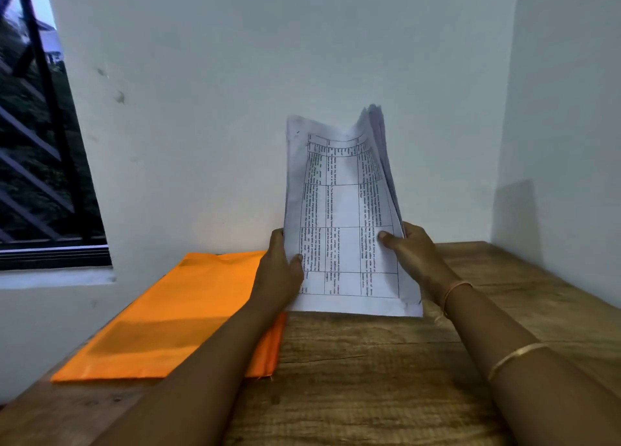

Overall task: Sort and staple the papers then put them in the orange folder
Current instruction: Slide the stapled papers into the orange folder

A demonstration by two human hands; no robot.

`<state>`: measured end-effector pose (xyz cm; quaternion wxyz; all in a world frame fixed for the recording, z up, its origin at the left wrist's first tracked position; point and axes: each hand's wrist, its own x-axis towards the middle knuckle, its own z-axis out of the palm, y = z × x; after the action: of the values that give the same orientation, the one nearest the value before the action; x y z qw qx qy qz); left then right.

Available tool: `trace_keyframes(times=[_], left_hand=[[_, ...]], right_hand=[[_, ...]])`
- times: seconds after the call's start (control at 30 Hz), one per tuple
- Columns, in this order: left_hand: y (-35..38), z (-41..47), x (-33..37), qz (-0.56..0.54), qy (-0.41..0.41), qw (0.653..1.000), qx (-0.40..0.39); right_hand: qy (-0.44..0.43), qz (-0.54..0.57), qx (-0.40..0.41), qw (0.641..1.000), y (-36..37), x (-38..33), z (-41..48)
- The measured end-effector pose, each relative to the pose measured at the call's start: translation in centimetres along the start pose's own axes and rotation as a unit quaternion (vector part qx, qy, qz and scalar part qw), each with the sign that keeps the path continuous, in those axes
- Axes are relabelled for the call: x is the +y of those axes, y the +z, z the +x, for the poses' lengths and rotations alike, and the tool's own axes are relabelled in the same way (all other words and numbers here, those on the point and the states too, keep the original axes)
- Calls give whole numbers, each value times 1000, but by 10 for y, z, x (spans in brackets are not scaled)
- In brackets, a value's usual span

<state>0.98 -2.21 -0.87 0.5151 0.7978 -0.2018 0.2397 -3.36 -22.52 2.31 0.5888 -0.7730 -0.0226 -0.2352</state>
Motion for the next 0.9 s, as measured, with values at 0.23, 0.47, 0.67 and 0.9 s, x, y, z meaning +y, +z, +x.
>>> trace_keyframes(times=[0.23,0.47,0.67,0.9], left_hand=[[-11,11,-22,95,-97,991,-12],[-19,5,-33,300,-214,920,-131],[-24,9,-32,223,-212,948,-83],[-42,20,-22,164,-249,954,-22]], right_hand=[[123,7,3,992,-19,2,11],[316,2,-93,944,-32,23,14],[310,-6,-104,945,-30,31,17],[288,90,-131,944,-42,38,18]])
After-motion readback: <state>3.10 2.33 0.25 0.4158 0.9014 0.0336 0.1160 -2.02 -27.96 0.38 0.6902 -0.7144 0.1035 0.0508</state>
